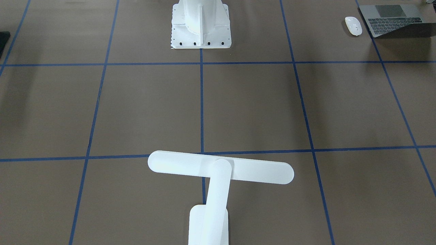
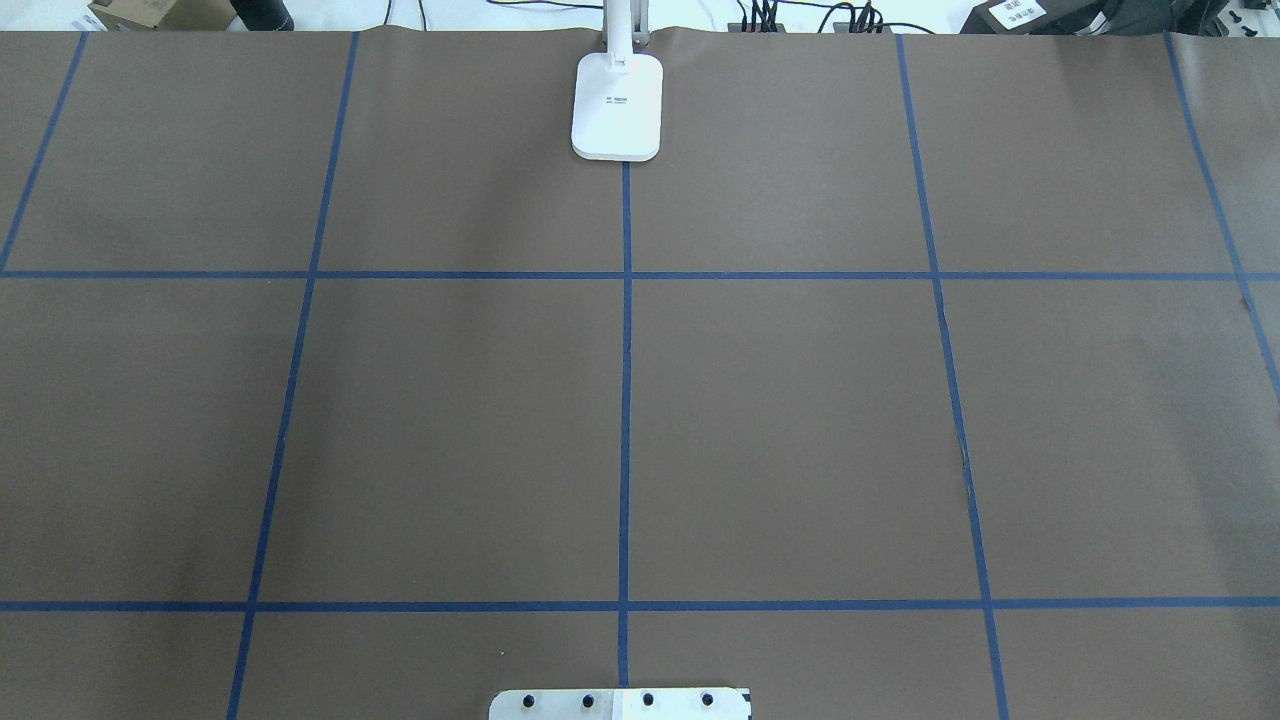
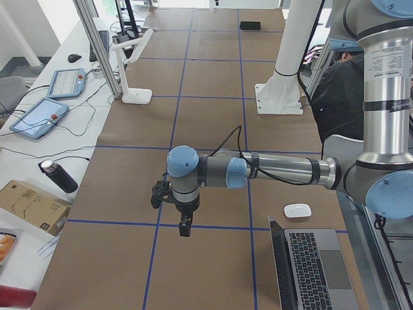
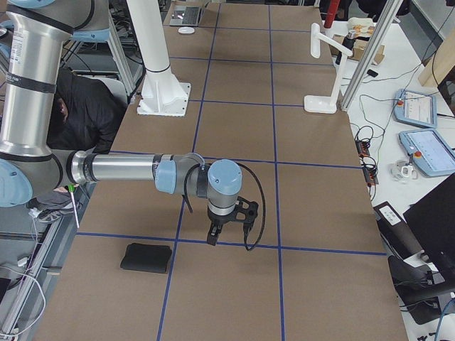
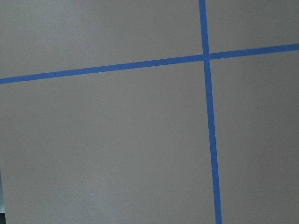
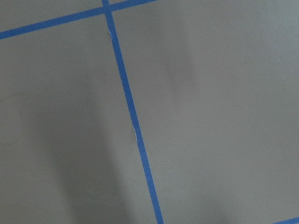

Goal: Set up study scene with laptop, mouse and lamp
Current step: 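Carry the open silver laptop with the left gripper toward the table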

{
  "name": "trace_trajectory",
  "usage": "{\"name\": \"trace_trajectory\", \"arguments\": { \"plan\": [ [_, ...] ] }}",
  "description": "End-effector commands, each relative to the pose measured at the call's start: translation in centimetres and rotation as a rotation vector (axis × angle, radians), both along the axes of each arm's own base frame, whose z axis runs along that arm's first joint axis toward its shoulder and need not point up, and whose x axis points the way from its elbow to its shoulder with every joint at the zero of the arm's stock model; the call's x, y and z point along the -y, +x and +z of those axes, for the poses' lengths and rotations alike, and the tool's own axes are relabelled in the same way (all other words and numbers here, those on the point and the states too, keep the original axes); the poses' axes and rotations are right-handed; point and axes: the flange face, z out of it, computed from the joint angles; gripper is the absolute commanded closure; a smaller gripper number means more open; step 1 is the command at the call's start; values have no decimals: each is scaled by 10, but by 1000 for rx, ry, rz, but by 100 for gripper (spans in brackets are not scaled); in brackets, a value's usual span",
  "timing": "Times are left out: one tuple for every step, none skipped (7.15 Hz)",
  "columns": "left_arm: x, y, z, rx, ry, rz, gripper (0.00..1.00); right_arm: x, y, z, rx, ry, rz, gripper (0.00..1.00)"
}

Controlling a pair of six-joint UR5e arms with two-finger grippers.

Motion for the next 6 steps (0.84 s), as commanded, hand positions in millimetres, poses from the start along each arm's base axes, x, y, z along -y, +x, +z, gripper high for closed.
{"name": "trace_trajectory", "arguments": {
  "plan": [
    [-2,0,1,-1,3,2,1,1,-1,-5,11,11,1,1],
    [-3,0,1,-3,-1,-6,1,2,-3,-7,36,12,3,1],
    [-2,0,-7,-4,12,-7,0,6,-3,-12,37,24,2,1],
    [0,0,-10,-3,20,-6,0,11,-3,-15,35,30,2,1],
    [1,1,-14,-5,31,-4,0,18,-3,-20,35,41,1,1],
    [2,1,-16,-4,40,7,0,19,-3,-21,38,43,2,1]
  ]
}}
